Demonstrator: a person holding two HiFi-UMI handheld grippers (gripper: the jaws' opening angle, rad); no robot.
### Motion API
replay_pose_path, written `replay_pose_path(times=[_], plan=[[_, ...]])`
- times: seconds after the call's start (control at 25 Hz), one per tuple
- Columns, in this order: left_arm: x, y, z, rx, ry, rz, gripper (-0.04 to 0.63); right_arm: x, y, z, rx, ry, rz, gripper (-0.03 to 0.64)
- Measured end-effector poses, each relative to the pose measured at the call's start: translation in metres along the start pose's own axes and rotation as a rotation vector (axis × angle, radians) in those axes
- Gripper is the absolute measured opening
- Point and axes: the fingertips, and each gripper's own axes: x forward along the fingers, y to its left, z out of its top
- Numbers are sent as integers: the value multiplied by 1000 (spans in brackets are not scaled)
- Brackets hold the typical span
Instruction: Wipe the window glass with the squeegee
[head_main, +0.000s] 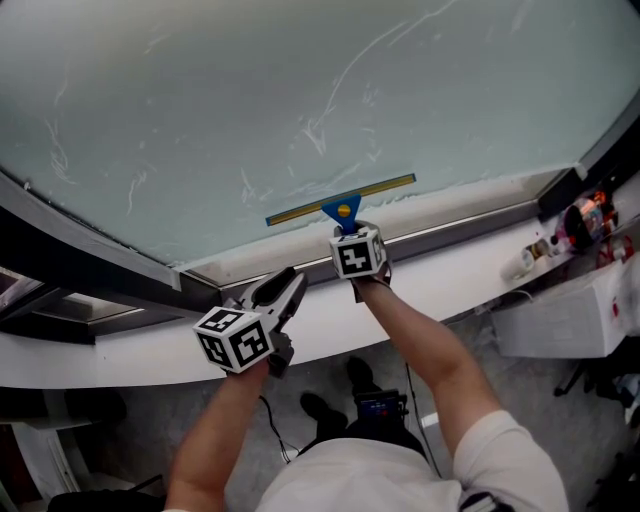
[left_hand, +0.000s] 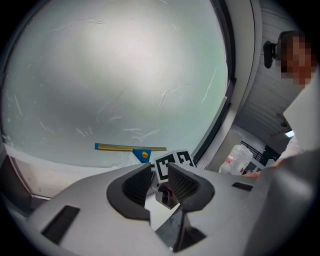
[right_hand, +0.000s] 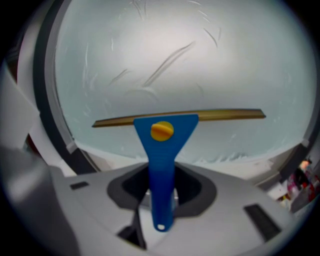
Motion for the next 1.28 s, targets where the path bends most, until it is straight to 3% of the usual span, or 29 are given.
replay_pose_path(times=[1.28], plan=[[18,19,-50,-73,57,17,127,50,-4,-70,-12,111,-11,144]])
